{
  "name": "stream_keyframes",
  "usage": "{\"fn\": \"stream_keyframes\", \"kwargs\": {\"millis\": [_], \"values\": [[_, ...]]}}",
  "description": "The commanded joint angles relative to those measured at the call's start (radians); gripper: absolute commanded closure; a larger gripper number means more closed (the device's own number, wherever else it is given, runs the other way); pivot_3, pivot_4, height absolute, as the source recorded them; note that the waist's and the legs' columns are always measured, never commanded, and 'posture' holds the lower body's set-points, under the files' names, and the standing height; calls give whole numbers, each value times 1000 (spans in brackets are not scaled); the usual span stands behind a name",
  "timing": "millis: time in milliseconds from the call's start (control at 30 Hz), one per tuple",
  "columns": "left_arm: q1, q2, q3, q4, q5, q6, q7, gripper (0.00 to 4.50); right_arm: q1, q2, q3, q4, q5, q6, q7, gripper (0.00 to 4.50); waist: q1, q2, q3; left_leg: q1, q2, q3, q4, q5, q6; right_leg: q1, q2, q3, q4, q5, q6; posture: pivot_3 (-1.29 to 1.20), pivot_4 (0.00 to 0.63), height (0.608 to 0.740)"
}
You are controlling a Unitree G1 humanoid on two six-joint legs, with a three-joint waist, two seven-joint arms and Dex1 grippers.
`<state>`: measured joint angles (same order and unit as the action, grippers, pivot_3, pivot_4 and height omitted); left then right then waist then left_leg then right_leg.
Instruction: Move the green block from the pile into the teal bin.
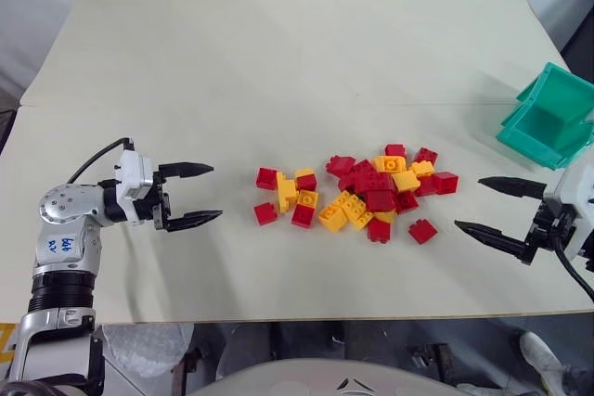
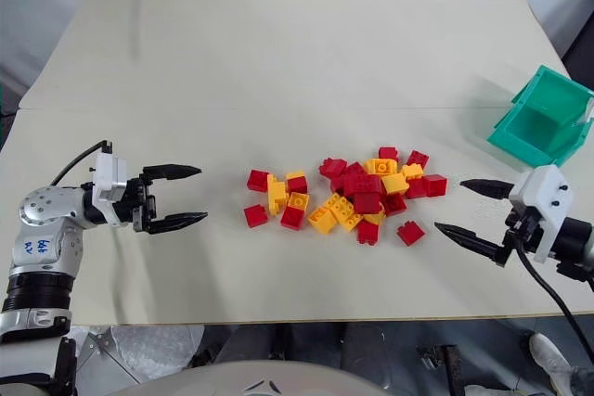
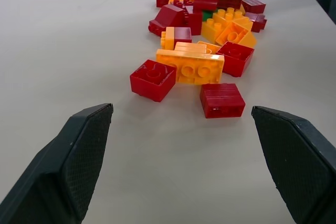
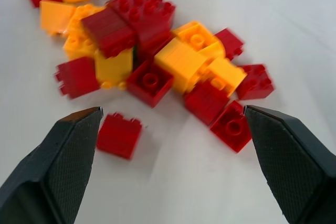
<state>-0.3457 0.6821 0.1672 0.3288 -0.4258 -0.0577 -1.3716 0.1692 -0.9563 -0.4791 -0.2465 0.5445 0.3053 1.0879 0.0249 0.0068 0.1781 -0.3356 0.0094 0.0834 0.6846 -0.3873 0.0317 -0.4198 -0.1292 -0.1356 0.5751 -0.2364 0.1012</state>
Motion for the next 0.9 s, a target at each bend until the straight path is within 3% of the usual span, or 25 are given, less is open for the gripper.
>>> {"fn": "stream_keyframes", "kwargs": {"millis": [33, 300, 400, 567, 767, 900], "values": [[-16, 10, 9, -24, -39, 39, -15, 0, -5, 4, -14, -21, -14, -1, -16, 9, 0, 0, 0, 0, 0, 0, 0, 0, 0, 0, 0, 0, 0, 0, 0, 0, 150, 740], [-43, 2, 25, -86, -86, 168, 61, 0, -4, 7, 34, -181, -28, 52, -81, 9, -1, 0, 0, 0, 0, 0, 1, 0, 0, 0, 0, 0, 1, 0, 0, 0, 150, 740], [-43, -8, 14, -101, -65, 146, 76, 0, -1, 30, 50, -295, 44, 153, -138, 596, 0, 0, 0, 0, 0, 0, 1, 0, 0, 0, 1, 0, 1, 0, 0, 0, 150, 740], [-36, -10, -4, -121, -60, 152, 68, 0, -85, 83, 106, -412, 146, 280, -263, 2264, -2, 0, 0, 0, 0, 0, 3, 0, 0, 0, 1, 1, 1, 0, 0, 0, 150, 740], [-58, -43, -45, -72, -62, 1, -86, 0, -257, 187, 364, -465, 226, 474, -413, 4312, -4, -1, 0, -3, 1, 0, 7, -1, -1, -2, 1, 1, 5, 0, 0, 0, 150, 740], [-85, -71, -53, -47, -130, 11, -198, 0, -322, 239, 528, -404, 142, 513, -468, 4480, -2, -1, 0, -14, 1, 0, 16, -2, 0, -11, 1, 0, 10, 0, 0, 0, 150, 740]]}}
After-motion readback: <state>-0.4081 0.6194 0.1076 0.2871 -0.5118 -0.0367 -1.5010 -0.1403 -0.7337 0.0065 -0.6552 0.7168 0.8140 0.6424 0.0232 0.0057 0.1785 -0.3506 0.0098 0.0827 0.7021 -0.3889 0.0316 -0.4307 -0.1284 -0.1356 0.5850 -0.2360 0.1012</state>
